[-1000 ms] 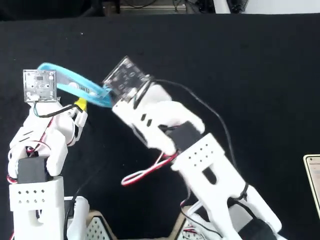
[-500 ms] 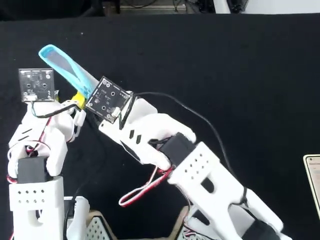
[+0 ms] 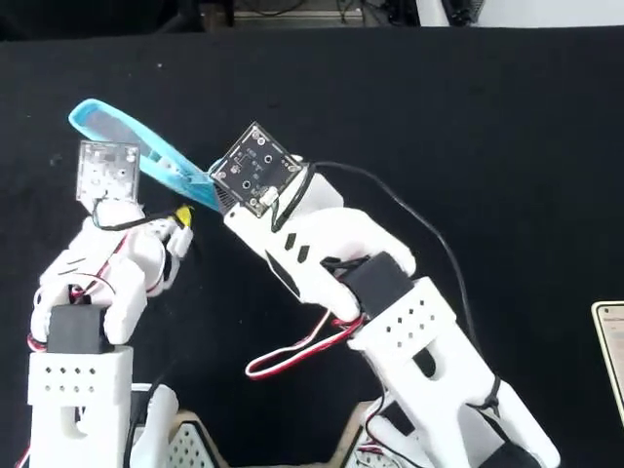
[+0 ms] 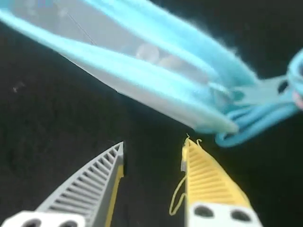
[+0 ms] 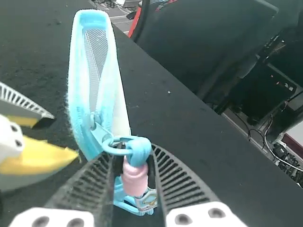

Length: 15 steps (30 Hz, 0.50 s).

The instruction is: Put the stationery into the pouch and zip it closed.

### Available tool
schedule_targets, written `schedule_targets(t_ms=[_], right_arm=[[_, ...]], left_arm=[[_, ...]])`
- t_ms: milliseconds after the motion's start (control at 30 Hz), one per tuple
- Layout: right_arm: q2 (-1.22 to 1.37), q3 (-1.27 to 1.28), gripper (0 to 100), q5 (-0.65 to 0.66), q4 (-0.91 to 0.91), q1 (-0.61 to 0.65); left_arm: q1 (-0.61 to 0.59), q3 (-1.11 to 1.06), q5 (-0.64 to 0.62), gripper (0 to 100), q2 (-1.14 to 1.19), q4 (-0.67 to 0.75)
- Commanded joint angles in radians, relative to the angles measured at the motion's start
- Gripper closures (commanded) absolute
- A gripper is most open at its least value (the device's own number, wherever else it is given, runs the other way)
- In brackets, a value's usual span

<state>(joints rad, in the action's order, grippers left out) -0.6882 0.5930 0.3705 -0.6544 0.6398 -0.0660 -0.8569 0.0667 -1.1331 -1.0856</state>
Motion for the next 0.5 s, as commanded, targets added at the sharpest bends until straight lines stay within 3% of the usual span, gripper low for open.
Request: schedule_targets(t_ms=[0,200,467], right_arm=[[-0.013,-0.047,98.8,0.008,0.023,-0.02],[-0.013,-0.045,98.8,0.008,0.021,-0.02],[-0.015,-0.045,98.8,0.008,0.015,-0.018]], left_arm=[[0.053,0.025,0.003,79,-0.023,-0.046],[0.12,0.016,-0.034,71,-0.164,-0.092],[0.028,-0.189,-0.029,71,-0.321,0.153]])
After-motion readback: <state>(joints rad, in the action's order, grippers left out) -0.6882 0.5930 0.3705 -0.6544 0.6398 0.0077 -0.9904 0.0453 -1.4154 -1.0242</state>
